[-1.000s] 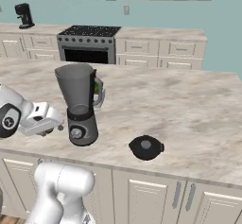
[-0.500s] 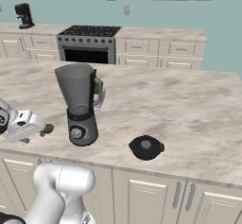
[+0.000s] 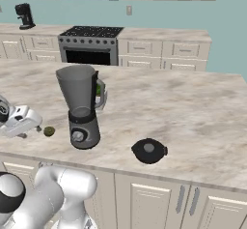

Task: Open the blender lid, put the kiwi in the blender, close the lid, and start the blender.

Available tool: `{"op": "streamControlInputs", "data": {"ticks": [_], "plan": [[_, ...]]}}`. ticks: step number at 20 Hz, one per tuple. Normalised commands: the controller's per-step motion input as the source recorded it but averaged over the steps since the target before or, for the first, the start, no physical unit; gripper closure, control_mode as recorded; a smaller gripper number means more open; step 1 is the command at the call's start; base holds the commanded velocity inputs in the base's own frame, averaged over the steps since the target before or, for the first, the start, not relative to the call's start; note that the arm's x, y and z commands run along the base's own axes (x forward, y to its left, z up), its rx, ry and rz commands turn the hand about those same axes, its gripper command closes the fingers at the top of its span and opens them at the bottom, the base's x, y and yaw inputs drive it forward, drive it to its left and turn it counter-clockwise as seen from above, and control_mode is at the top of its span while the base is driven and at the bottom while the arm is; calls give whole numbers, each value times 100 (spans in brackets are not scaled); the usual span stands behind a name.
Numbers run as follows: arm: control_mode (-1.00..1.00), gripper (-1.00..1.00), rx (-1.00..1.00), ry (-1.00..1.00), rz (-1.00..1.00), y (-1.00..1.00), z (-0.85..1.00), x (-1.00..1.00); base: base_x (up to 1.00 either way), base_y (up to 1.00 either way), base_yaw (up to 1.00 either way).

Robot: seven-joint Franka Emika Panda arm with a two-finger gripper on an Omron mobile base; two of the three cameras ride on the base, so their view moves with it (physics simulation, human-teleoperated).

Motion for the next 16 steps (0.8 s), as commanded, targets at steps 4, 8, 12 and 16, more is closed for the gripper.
{"op": "streamControlInputs", "data": {"ticks": [4, 8, 12, 16], "plan": [[-100, -100, 0, 0, 3, 6, -10, 30, 0, 0, 0], [-100, -100, 0, 0, 0, 12, -20, 31, 0, 0, 0], [-100, -100, 0, 0, 0, 0, -14, 29, 0, 0, 0], [-100, -100, 0, -2, 0, 0, -9, 26, 0, 0, 0]]}}
